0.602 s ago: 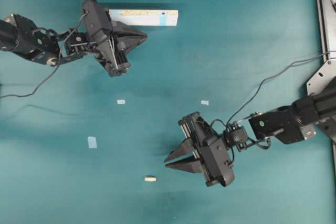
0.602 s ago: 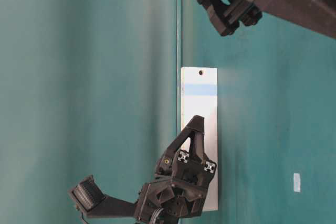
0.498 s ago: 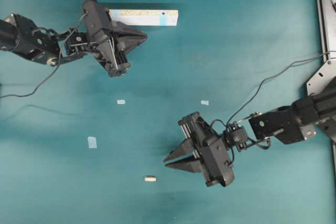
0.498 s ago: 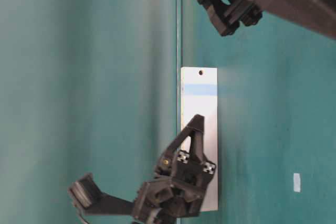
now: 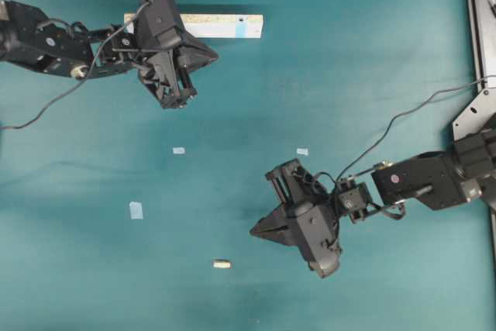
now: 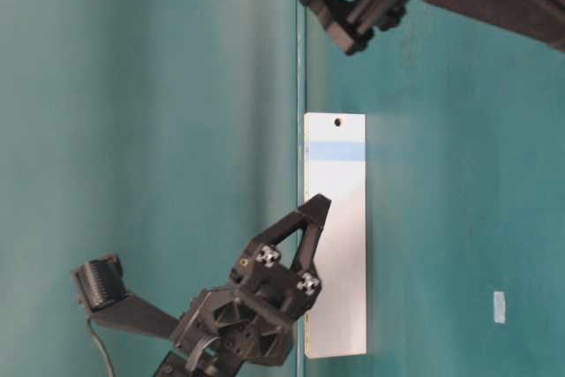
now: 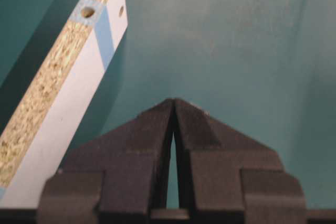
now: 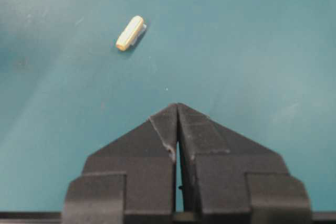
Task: Move the wooden board into place and insert the rod into its hole.
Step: 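Move the left gripper down over the white board's end and open it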
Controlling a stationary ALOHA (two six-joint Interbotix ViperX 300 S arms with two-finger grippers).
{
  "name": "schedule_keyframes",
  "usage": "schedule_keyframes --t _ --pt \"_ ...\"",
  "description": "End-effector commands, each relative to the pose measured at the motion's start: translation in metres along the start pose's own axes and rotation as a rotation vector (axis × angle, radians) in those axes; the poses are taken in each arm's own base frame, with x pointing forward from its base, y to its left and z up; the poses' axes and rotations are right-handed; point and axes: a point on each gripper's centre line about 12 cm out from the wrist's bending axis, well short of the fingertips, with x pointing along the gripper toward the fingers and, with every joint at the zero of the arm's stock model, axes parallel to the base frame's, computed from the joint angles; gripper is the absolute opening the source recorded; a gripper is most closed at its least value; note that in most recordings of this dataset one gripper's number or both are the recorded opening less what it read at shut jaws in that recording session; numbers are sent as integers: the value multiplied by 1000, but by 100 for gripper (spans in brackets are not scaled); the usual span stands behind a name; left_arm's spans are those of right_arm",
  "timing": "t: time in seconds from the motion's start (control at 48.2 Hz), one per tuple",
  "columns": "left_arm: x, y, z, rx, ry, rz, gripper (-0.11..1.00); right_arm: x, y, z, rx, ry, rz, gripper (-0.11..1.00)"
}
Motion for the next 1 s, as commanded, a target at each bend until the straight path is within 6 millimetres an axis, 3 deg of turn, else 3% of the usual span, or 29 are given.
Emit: schedule_keyframes --t 0.0,0.062,0.166,0.27,0.353,0.415,0.664,0.83,0.975 --pt "-10 1 19 -7 -34 0 1 -7 -2 20 -2 -50 -7 -1" --pt "-14 2 21 -4 -26 1 12 -9 -3 23 -3 -50 -8 -1" --pt "-23 1 22 18 -22 -1 40 -13 -4 29 -5 -62 -12 2" --pt "-34 1 27 80 -43 -2 66 -23 -7 41 -3 -77 -23 20" --pt "-44 3 32 162 -65 5 83 -37 -10 55 -4 -81 -33 44" --pt "-52 7 34 239 -75 16 85 -48 -12 66 -4 -85 -42 60" --pt "-55 40 27 310 -49 98 89 -86 -28 95 23 -63 -92 66" --pt "-44 62 19 282 -5 141 89 -99 -32 109 38 -72 -108 80" --pt "-30 67 11 277 28 144 89 -107 -34 124 37 -111 -113 81"
